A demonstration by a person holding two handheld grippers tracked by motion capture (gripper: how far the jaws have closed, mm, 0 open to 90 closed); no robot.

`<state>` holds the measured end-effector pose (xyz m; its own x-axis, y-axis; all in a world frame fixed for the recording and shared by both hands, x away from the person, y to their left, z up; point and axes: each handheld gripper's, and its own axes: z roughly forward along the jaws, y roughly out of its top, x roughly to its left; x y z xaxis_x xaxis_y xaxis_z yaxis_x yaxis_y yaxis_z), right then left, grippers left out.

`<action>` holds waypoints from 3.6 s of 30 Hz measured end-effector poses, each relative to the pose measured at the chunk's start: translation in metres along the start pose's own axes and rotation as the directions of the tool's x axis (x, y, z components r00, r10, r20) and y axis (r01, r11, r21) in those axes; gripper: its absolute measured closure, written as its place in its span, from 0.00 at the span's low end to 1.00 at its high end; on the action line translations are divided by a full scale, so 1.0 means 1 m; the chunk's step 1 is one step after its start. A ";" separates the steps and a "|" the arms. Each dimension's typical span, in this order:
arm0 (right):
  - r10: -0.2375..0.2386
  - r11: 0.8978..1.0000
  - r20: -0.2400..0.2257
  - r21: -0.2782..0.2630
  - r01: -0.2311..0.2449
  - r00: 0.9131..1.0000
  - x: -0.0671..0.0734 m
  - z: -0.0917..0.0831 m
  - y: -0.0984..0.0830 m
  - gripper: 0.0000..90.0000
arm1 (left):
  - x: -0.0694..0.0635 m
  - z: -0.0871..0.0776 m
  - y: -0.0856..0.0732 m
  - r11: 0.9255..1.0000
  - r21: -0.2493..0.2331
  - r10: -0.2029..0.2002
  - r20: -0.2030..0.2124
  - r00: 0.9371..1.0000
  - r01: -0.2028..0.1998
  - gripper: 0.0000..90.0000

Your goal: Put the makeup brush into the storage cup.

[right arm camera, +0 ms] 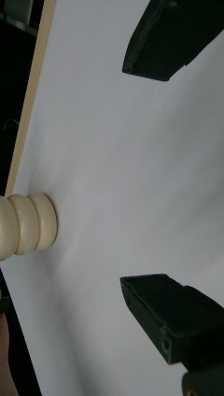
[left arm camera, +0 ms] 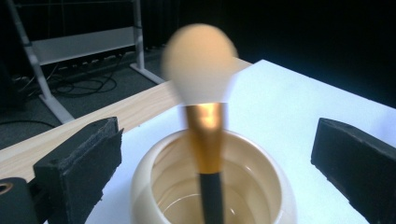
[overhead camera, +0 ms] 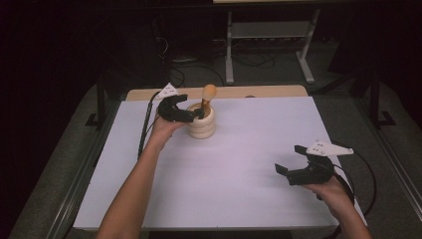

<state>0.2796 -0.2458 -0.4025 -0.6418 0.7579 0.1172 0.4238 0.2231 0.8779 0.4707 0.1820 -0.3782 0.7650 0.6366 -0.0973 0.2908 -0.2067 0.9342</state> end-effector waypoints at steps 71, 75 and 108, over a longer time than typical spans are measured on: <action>-0.007 1.000 -0.002 -0.014 0.007 1.000 -0.001 -0.002 0.003 0.00 | -0.063 -0.116 -0.027 0.999 0.045 0.009 0.034 0.999 -0.011 0.00; -0.009 1.000 0.000 -0.015 0.009 1.000 -0.001 -0.002 0.003 0.00 | -0.066 -0.123 -0.032 0.999 0.045 0.008 0.035 0.999 -0.010 0.00; -0.013 1.000 -0.009 -0.021 0.013 1.000 -0.002 -0.002 0.001 0.00 | -0.079 -0.167 -0.084 0.999 0.042 -0.008 0.033 0.999 0.007 0.00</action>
<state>0.2795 -0.2482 -0.4008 -0.6530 0.7494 0.1096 0.4016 0.2199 0.8890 0.2899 0.2736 -0.3913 0.7813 0.6133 -0.1160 0.3197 -0.2334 0.9183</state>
